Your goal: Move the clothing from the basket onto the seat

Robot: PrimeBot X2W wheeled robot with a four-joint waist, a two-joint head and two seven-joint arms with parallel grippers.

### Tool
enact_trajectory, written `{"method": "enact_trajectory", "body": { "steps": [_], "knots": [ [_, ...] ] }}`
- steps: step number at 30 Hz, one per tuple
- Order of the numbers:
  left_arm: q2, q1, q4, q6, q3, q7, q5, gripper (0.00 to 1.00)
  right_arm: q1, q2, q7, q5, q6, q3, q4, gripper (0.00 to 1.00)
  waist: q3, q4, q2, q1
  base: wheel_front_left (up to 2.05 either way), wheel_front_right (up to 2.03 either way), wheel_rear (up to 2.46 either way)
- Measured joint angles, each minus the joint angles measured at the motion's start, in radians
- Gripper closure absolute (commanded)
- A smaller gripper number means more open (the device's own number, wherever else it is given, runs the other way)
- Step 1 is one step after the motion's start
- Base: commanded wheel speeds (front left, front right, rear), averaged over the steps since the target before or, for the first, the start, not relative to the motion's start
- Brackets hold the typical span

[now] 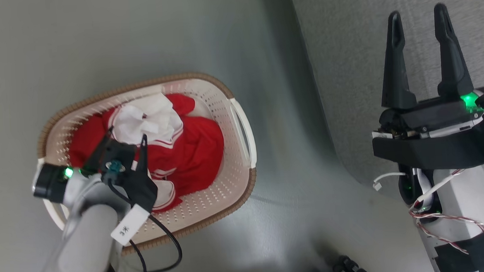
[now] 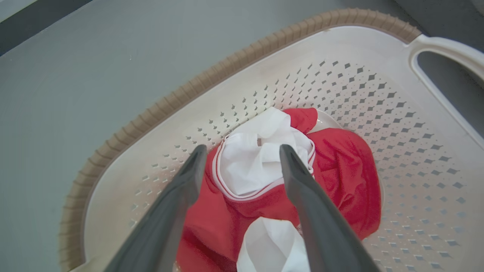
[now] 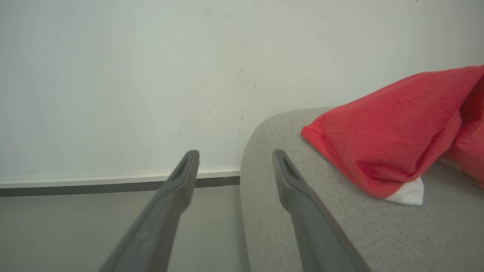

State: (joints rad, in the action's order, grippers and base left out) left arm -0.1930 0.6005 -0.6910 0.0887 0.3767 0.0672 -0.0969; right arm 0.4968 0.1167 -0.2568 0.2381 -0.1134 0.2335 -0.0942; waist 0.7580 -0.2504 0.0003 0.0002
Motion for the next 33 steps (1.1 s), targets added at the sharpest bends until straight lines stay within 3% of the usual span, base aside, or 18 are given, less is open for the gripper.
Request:
{"method": "enact_trajectory", "body": {
  "steps": [11, 24, 25, 26, 27, 28, 29, 33],
  "knots": [
    [-0.055, 0.151, -0.043, -0.007, -0.003, -0.012, 0.039, 0.0, 0.095, -0.017, 0.0, -0.001, 0.009, 0.002, -0.025, 0.0, 0.165, -0.021, -0.0001, -0.0001, 0.0, 0.0, 0.0],
    [-0.058, 0.213, -0.127, -0.009, 0.006, 0.003, 0.053, 0.0, 0.149, -0.034, -0.001, -0.009, 0.023, 0.007, 0.013, 0.0, 0.267, -0.046, -0.0002, -0.0001, 0.0, 0.0, 0.0],
    [-0.056, 0.217, -0.135, -0.009, 0.007, 0.007, 0.055, 0.1, 0.149, -0.035, -0.001, -0.009, 0.023, 0.009, 0.017, 0.0, 0.267, -0.047, -0.0002, -0.0002, 0.0, 0.0, 0.0],
    [-0.054, 0.218, -0.143, -0.009, 0.008, 0.01, 0.055, 0.51, 0.149, -0.035, -0.001, -0.011, 0.026, 0.01, 0.023, 0.0, 0.266, -0.048, -0.0001, -0.0002, 0.0, 0.0, 0.0],
    [-0.051, 0.218, -0.15, -0.009, 0.01, 0.011, 0.055, 0.67, 0.149, -0.036, -0.002, -0.012, 0.026, 0.011, 0.029, 0.0, 0.264, -0.049, -0.0002, -0.0002, 0.0, 0.0, 0.0],
    [-0.048, 0.218, -0.157, -0.009, 0.013, 0.014, 0.055, 0.9, 0.15, -0.036, -0.003, -0.012, 0.026, 0.012, 0.034, 0.0, 0.261, -0.049, -0.0002, -0.0002, 0.0, 0.0, 0.0],
    [-0.044, 0.218, -0.164, -0.009, 0.015, 0.019, 0.055, 1.0, 0.15, -0.037, -0.003, -0.013, 0.028, 0.012, 0.04, 0.0, 0.258, -0.049, -0.0003, -0.0002, 0.0, 0.0, 0.0],
    [-0.028, 0.217, -0.184, -0.009, 0.024, 0.044, 0.056, 1.0, 0.15, -0.041, -0.003, -0.013, 0.035, 0.014, 0.065, 0.0, 0.241, -0.05, -0.0003, -0.0002, 0.0, 0.0, 0.0]
  ]
}}
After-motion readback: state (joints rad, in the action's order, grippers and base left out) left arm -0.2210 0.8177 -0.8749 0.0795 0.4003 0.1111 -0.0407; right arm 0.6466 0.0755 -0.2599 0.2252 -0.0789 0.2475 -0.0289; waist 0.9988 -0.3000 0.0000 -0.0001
